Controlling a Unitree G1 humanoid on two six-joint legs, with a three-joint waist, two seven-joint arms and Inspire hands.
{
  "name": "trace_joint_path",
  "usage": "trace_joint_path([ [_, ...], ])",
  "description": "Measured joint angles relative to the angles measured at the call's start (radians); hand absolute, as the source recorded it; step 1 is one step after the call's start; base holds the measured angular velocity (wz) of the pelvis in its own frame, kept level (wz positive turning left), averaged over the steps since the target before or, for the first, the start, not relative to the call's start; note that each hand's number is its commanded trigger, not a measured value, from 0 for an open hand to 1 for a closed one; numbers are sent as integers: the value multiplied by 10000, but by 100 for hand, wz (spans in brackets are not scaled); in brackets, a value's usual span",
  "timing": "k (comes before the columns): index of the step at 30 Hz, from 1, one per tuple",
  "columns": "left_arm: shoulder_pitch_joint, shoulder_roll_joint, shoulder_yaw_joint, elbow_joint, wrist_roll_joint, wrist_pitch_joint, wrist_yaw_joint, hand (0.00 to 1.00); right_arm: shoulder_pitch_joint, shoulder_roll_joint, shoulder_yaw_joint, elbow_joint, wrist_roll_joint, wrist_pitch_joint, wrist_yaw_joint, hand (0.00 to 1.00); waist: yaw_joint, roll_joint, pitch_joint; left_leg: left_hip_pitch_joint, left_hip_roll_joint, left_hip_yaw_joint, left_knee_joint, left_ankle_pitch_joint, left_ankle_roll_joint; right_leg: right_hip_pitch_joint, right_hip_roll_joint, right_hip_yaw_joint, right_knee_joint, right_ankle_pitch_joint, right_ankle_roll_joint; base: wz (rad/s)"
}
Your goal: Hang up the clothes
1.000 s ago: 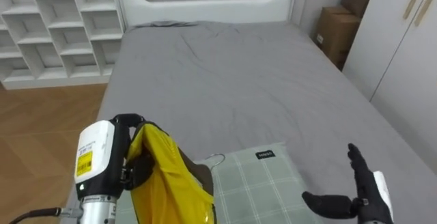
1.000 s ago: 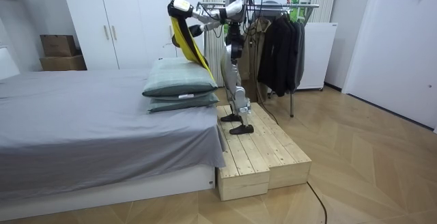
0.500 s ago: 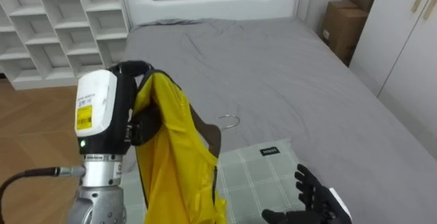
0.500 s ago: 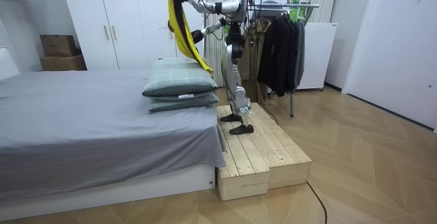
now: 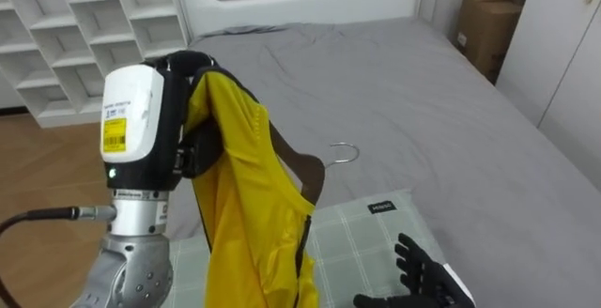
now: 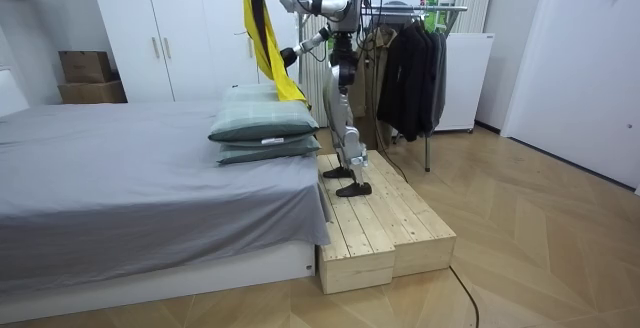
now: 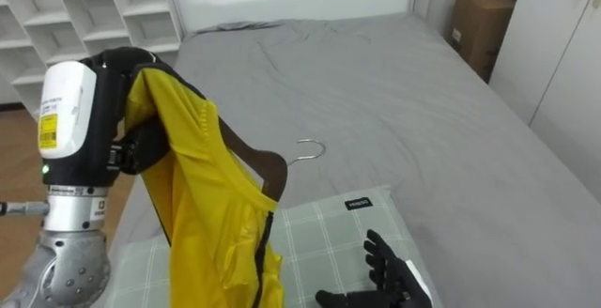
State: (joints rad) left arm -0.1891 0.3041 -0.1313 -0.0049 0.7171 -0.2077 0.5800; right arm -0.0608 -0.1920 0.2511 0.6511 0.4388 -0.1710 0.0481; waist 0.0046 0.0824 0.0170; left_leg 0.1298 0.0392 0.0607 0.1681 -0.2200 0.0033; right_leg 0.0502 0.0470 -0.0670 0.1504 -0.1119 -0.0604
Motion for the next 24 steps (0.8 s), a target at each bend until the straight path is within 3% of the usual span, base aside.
trace_joint_path([
  [5, 0, -1, -46, 0, -22, -20, 24, 100, -4, 12, 149, -265, 831, 1, 408, 0, -6, 70, 40, -50, -26, -64, 26, 0, 0, -6, -26, -84, -7, -12, 18, 6],
  [14, -42, 16, -67, -431, 224, -113, 21, 100, -294, -185, 833, -1756, 2417, 124, 1728, 0, 22, 48, 24, -90, 9, -96, 93, 3, 2, -35, -34, -164, 53, -9, 13, 0],
  [20, -49, 16, -132, -416, 244, -115, -86, 100, -444, 30, 1239, -2503, 2730, 199, 2661, 0, 39, -125, 38, 157, 12, -94, -11, 2, 1, 181, -23, -173, 10, -12, 18, 0],
  [24, -209, 16, -130, -387, 370, -113, -220, 100, -455, 15, 1426, -2588, 3233, 206, 2968, 0, 258, -235, 18, 166, -6, -92, -5, 2, 2, 186, -46, -154, 22, -12, 19, 0],
])
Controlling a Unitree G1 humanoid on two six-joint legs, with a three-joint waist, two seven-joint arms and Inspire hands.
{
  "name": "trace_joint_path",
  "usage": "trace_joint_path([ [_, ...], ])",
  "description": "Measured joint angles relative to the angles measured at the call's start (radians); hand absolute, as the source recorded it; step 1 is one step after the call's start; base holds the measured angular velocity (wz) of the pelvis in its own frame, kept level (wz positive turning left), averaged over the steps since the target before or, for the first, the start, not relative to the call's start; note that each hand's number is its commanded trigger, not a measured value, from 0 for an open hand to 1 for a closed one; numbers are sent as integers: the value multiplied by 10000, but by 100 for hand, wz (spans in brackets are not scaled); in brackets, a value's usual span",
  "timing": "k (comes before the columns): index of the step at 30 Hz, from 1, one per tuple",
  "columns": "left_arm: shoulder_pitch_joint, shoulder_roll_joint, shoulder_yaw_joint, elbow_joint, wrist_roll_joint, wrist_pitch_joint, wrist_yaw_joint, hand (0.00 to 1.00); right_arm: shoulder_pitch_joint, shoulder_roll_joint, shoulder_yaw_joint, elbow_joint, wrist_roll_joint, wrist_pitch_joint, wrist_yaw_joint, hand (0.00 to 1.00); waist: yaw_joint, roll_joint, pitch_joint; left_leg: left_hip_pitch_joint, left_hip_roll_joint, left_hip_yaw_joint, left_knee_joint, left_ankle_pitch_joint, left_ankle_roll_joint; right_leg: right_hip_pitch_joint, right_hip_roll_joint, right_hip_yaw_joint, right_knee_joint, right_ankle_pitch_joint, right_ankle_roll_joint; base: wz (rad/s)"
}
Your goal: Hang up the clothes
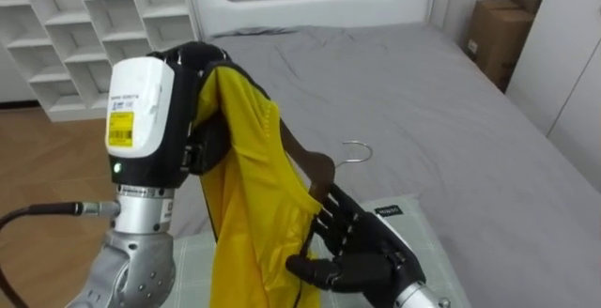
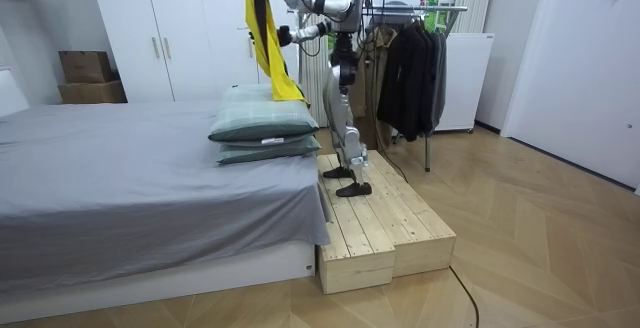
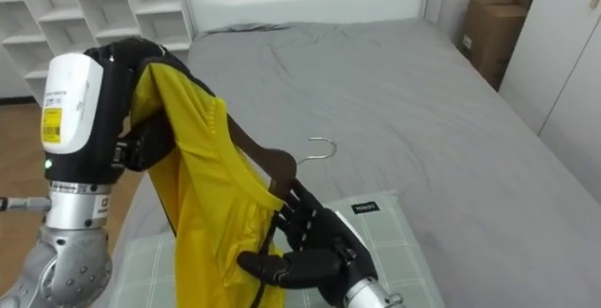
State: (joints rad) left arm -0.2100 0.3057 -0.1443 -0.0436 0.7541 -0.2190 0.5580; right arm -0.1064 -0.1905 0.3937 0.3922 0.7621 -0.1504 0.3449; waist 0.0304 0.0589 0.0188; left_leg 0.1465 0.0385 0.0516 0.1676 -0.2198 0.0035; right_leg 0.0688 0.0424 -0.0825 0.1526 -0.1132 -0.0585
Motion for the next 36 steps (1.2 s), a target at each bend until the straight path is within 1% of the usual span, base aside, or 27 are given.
trace_joint_path([
  [3, -41, 0, 6, -2, -6, 34, -1, 100, -46, -40, 156, -1, 479, 32, 220, 0, 49, -11, -5, 3, -55, 28, 4, 0, 0, -1, -12, 1, 4, -3, 5, 0],
  [5, -54, 0, 5, -1, -2, 100, -4, 100, -118, -42, 225, -1, 708, 192, 294, 0, 83, -8, -5, 12, -55, 25, 4, 1, 1, -4, -8, 1, 1, -4, 6, -3],
  [6, -75, 0, 5, 0, 14, 140, -4, 100, -127, -40, 285, -1, 799, 207, 300, 0, 113, -9, -5, 22, -51, 8, 7, 1, 1, 1, -1, 1, 3, -4, 6, -5],
  [14, -186, 0, 3, 0, 21, 327, -8, 100, -128, -53, 499, 0, 1058, 220, 441, 0, 221, -3, -2, 40, -38, 6, 8, 1, 1, 13, 7, 1, 12, -2, 4, 0],
  [16, -207, 1, -2, 1, 44, 412, -9, 100, -128, -66, 522, 1, 1145, 220, 459, 0, 292, 13, 7, 40, 9, 3, 5, 1, 1, 13, 8, 3, 9, -2, 3, 0],
  [19, -214, 0, -3, 3, 45, 515, -8, 100, -129, -61, 566, 2, 1408, 256, 478, 0, 330, 31, 19, 32, 8, -6, -3, 0, 1, 13, 7, -5, 3, -2, 4, 0],
  [22, -214, 0, -9, 13, 44, 587, -8, 100, -153, -63, 565, 2, 1441, 358, 478, 0, 336, 35, 21, 30, 8, -6, -7, 0, 1, 11, 6, -5, -1, -3, 4, 0],
  [24, -224, 0, -78, 49, 35, 595, 11, 100, -153, -67, 581, 7, 1775, 418, 477, 0, 330, 42, 25, 4, 5, -12, -9, 0, 1, -2, 1, -2, -11, -2, 4, 0],
  [28, -238, -2, -207, 47, 62, 615, 34, 100, -153, -67, 575, 55, 2174, 441, 467, 0, 324, 42, 25, -49, -18, -31, -3, 0, 1, -35, -4, -10, -19, -3, 4, 3],
  [31, -256, -6, -206, 37, 454, 742, 26, 100, -156, -73, 540, 67, 2174, 461, 444, 0, 290, 43, 25, -131, -59, -108, 21, 0, 1, -47, -21, -66, -43, -3, 5, 6],
  [33, -269, -31, -207, 40, 665, 853, -11, 100, -209, -50, 532, 259, 2202, 546, 444, 0, 263, 43, 24, -128, -66, -128, 31, 1, 1, -47, -26, -86, -56, -4, 6, 0],
  [36, -271, -99, -207, 30, 745, 890, -17, 100, -347, -14, 505, 731, 2198, 558, 428, 0, 240, 51, 20, -154, -85, -202, 44, 1, 2, -44, -42, -134, -64, -4, 6, 4],
])
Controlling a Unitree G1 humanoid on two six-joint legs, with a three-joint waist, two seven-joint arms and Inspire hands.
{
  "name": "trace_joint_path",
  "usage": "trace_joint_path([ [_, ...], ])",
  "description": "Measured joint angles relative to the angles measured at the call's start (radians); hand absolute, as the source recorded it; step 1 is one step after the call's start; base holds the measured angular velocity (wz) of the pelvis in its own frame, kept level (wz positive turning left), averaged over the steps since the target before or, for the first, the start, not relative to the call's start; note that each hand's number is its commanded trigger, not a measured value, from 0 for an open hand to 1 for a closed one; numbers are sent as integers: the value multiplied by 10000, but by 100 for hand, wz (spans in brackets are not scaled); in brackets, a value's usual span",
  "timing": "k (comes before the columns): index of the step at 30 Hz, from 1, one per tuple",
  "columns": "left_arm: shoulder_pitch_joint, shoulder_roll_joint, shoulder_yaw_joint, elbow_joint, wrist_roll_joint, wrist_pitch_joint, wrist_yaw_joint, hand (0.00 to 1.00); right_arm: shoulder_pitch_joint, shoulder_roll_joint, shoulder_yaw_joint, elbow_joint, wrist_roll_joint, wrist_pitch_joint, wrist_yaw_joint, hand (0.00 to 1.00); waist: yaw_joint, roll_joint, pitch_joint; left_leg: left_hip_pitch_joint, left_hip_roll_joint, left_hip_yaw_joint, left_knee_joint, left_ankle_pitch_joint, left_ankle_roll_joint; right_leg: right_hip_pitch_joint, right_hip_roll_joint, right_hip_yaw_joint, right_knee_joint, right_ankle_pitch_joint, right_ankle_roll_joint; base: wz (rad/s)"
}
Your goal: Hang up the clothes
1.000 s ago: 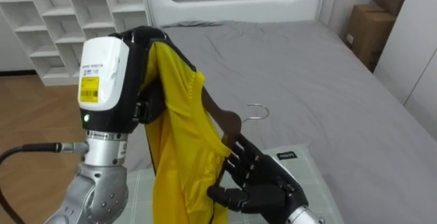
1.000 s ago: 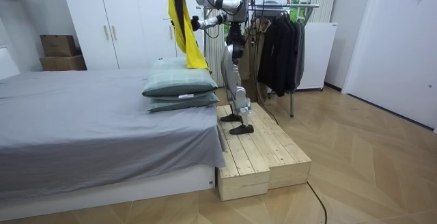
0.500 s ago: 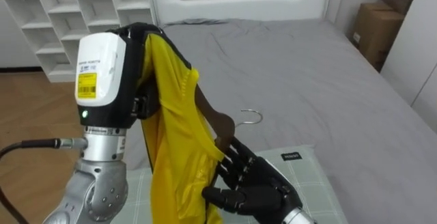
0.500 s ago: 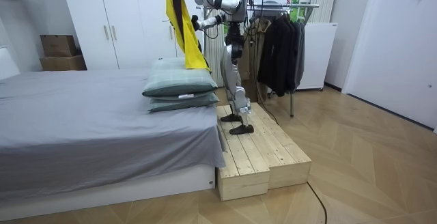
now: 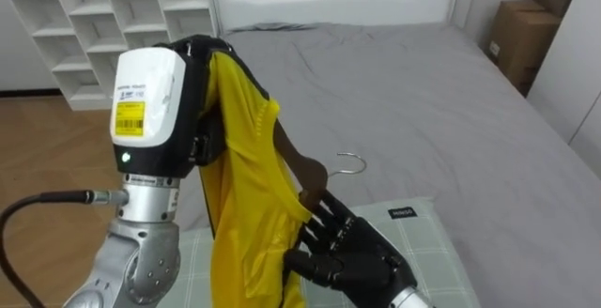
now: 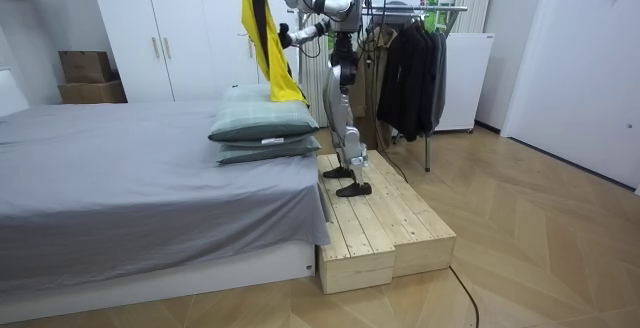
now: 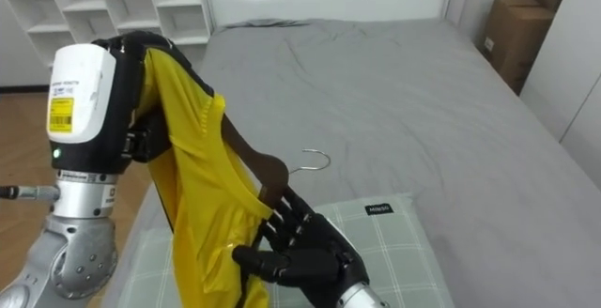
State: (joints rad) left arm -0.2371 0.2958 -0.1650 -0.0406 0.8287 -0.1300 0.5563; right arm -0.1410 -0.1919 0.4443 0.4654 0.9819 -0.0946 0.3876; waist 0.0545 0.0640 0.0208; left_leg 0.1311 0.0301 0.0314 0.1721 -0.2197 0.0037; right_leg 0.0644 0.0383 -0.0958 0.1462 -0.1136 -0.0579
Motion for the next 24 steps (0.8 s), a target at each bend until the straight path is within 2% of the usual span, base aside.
trace_joint_path([
  [4, -2, -40, -16, -88, 89, 11, 0, 100, -50, 22, -77, 471, -70, 1, -180, 0, -14, 4, -3, -85, -19, -104, 12, 1, 2, 11, -29, -172, -86, -1, 2, 10],
  [11, -94, -47, -53, -90, 169, -9, 6, 100, -372, 166, -60, 1392, -168, -2, -482, 0, -24, 58, -6, -138, -3, -112, 73, 1, 2, 18, -25, -143, -99, 0, 1, 1],
  [17, -100, -42, -54, -95, 384, -29, 5, 100, -464, 138, -63, 1682, -332, -9, -499, 0, -93, 164, 42, -126, -12, -130, 66, 1, 2, 23, -32, -145, -107, 0, 1, 0],
  [24, -101, -57, -62, -108, 382, -74, -18, 100, -600, 193, -92, 3179, -1310, -9, -450, 0, -264, 250, 80, -154, -12, -162, 76, 1, 2, 22, -29, -182, -103, 0, 1, 0],
])
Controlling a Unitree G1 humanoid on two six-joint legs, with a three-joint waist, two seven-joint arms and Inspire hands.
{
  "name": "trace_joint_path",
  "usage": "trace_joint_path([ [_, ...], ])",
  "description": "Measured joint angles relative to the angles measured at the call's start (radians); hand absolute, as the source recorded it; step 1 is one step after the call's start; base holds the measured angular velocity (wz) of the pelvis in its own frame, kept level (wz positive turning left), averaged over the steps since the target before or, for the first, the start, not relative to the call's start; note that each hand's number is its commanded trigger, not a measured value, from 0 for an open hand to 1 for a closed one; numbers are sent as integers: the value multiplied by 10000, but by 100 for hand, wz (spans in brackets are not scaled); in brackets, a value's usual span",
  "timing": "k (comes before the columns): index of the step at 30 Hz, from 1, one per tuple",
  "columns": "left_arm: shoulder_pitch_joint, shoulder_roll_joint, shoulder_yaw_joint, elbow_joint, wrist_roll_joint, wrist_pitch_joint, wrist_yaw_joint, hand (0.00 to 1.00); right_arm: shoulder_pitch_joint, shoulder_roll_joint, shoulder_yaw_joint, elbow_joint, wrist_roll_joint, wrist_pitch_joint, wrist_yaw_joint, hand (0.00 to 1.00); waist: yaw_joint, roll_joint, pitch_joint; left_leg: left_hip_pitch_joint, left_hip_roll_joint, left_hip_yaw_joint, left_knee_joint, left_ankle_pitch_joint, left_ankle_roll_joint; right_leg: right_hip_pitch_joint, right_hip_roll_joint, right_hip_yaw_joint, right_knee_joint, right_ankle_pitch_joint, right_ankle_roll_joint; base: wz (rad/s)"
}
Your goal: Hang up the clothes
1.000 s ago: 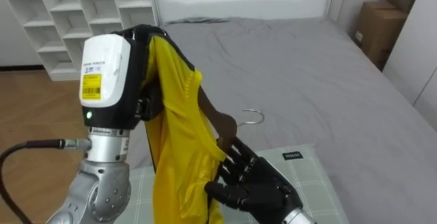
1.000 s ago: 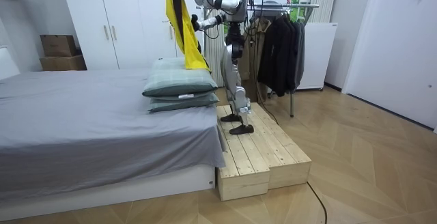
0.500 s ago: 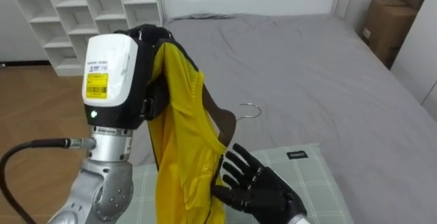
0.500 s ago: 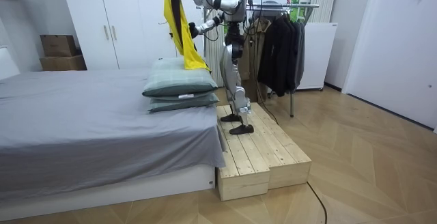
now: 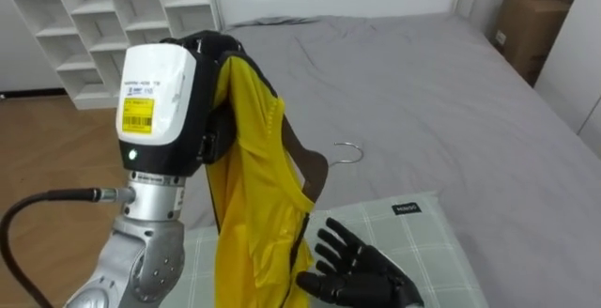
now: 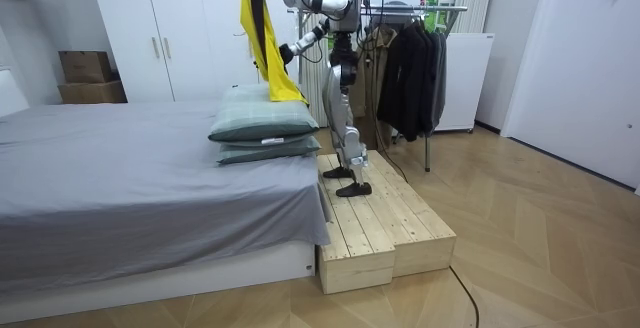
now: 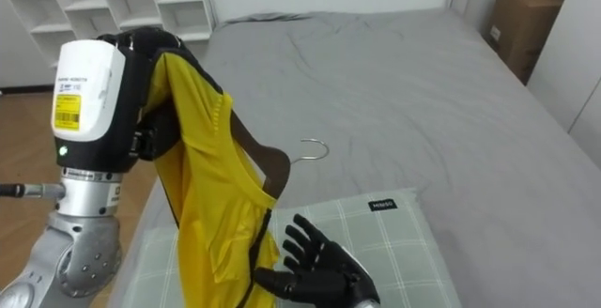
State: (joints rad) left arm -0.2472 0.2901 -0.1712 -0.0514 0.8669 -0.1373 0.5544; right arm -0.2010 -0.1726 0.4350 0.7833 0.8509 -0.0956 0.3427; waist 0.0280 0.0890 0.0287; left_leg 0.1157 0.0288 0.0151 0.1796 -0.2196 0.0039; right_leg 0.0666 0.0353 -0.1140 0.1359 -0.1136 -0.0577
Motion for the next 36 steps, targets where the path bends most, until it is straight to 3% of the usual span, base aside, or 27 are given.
trace_joint_path([
  [8, -235, 3, -365, -23, -1, -13, -204, 100, -638, -41, -30, 1073, -57, 7, -16, 0, 3, 7, -3, -30, -7, 8, 20, 0, 0, -12, -4, -13, -16, -1, 1, 0],
  [25, -285, -66, -434, -26, -4, -20, -263, 100, -805, 233, 135, 639, -664, 8, -8, 0, 94, -7, -35, 12, 91, 73, 32, 0, -1, -50, 10, 13, 117, 0, 0, 0],
  [28, -285, -65, -434, -27, 2, -20, -235, 100, -853, 251, 135, 434, -679, 8, -9, 0, 133, -66, -71, -27, 84, 88, 31, 0, -1, -128, 9, 78, 163, 0, 0, -6],
  [32, -285, -66, -508, -26, 4, -15, -229, 100, -919, 301, 136, 162, -682, 9, -11, 0, 214, -235, -182, 20, 23, 89, 46, 3, -1, -80, 11, 83, 169, 0, -1, 0],
  [36, -286, -70, -563, -24, -11, -44, -227, 100, -954, 291, 139, -366, -714, 8, -36, 0, 302, -273, -181, 138, 89, 93, 70, 3, -1, 53, 6, 52, 172, 1, -1, 0],
])
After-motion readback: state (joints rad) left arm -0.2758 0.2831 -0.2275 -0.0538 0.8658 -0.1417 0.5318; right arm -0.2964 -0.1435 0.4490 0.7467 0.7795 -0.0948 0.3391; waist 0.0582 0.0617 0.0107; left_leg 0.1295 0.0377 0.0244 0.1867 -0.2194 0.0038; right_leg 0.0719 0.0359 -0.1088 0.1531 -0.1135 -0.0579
